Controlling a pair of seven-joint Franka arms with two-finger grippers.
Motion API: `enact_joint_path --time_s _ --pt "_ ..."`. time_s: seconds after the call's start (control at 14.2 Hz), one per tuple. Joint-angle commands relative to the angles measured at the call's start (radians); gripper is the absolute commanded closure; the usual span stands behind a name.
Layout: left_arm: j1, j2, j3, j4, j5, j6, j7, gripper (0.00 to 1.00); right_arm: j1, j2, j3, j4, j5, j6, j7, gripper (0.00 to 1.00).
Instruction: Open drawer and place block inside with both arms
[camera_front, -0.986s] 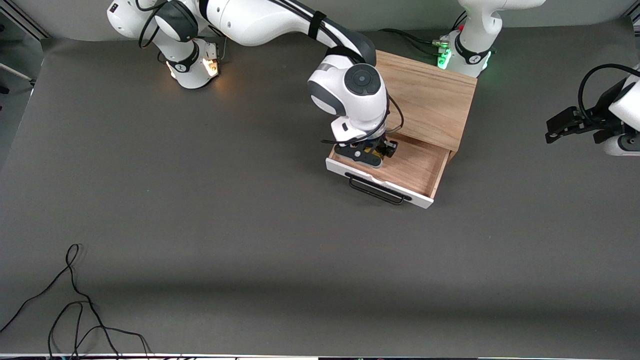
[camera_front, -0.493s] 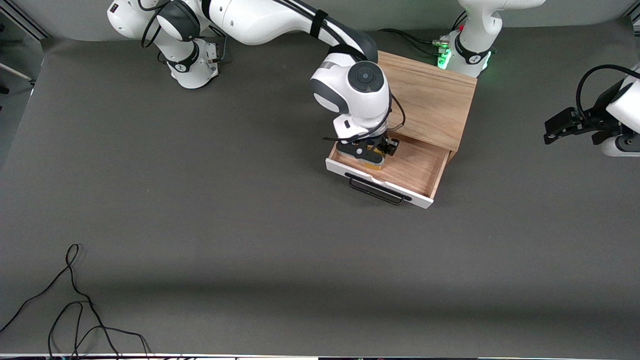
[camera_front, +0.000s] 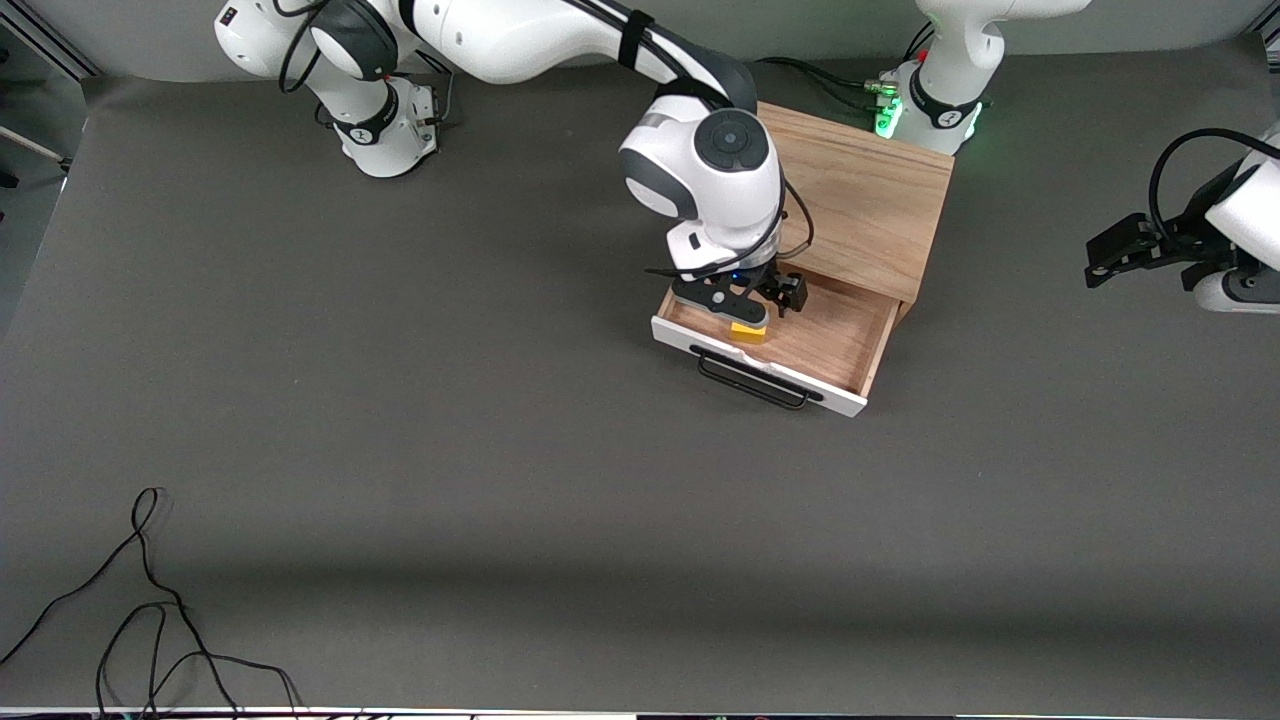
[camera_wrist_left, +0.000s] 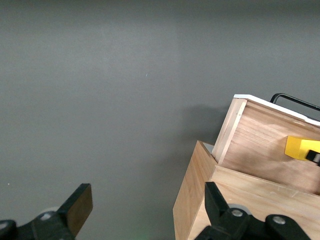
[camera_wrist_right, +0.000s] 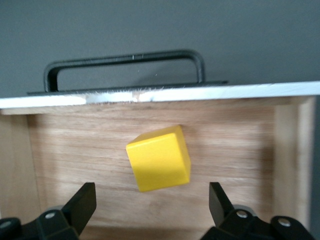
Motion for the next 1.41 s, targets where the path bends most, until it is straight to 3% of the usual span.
enact_joint_path --time_s 0.0,0.35,0.85,0.99,1.2,1.34 --pt "0.011 -0.007 -0.009 -0.01 0.019 -0.004 0.023 0.0 -0.053 -0.111 -0.002 -0.002 -0.007 -0.12 -0.066 0.0" --pt "0.009 -0.009 -0.009 -0.013 0.039 -0.012 0.025 0.0 -0.155 -0.29 -0.011 -0.06 -0.006 -0.243 -0.18 0.0" --pt "0.011 -0.015 -0.011 -0.012 0.024 -0.019 0.025 0.0 -0.431 -0.657 -0.017 -0.423 0.002 -0.26 -0.687 0.0" --pt "0.009 -0.013 -0.011 -0.012 0.024 -0.018 0.025 0.0 -0.474 -0.738 -0.064 -0.505 0.002 -0.26 -0.845 0.0" --pt "0.011 -0.013 -0.011 -0.012 0.024 -0.021 0.025 0.0 -0.471 -0.836 -0.195 -0.599 0.002 -0.266 -1.002 0.0" --pt "0.008 -0.013 -0.011 -0.013 0.024 -0.021 0.023 0.0 -0.471 -0.862 -0.279 -0.606 0.002 -0.328 -1.137 0.0"
